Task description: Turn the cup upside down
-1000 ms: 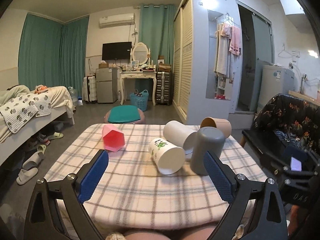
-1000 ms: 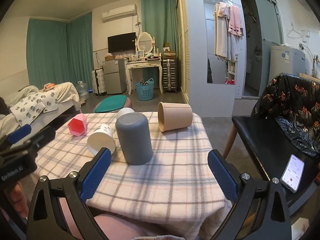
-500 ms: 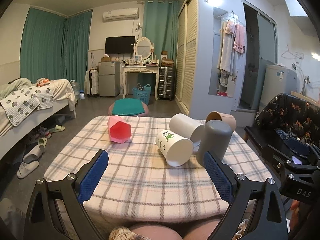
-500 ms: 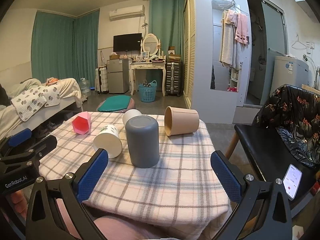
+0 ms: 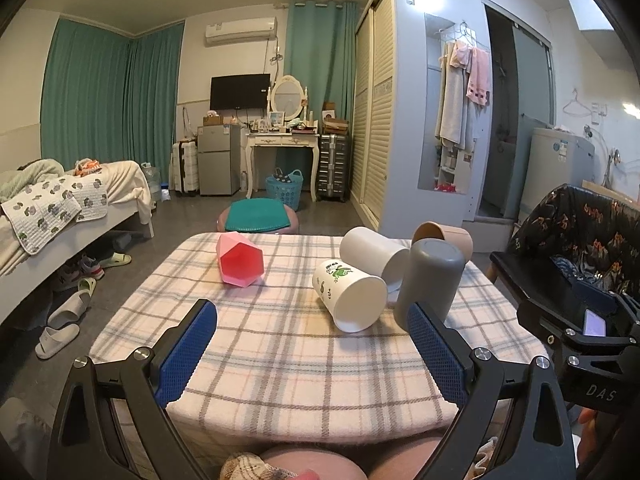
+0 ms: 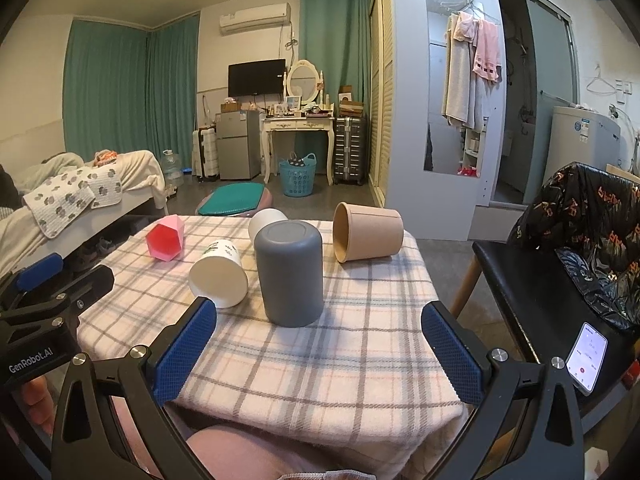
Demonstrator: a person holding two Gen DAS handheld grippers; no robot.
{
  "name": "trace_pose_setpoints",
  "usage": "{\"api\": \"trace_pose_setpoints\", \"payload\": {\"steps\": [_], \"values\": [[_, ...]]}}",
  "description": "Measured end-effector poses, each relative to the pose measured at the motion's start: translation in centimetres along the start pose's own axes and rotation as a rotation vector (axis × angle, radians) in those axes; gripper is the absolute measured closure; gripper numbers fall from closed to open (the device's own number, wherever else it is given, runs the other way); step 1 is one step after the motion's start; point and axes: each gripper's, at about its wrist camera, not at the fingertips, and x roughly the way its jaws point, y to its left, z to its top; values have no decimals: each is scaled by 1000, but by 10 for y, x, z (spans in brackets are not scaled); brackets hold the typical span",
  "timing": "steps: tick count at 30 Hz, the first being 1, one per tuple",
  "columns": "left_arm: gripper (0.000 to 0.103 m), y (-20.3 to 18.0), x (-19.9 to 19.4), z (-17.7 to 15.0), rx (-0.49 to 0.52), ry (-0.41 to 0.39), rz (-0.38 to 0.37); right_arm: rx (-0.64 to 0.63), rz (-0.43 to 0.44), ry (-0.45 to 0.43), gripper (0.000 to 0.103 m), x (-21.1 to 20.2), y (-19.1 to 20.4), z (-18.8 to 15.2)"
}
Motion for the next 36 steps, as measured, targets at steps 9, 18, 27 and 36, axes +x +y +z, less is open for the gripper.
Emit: {"api": "trace_pose_setpoints", "payload": {"steps": [9,18,27,36], "values": [[4,0,0,-1,7,3,-3,-2,-11,12,0,2,1,-2],[4,2,0,-2,3,7,-7,5,-5,19,0,3,0,-3],[4,2,0,-2,4,8,-6,7,-1,25,0,4,0,-5],[4,3,1,-3,5,6,-7,8,3,32,0,6,2,-9]]}}
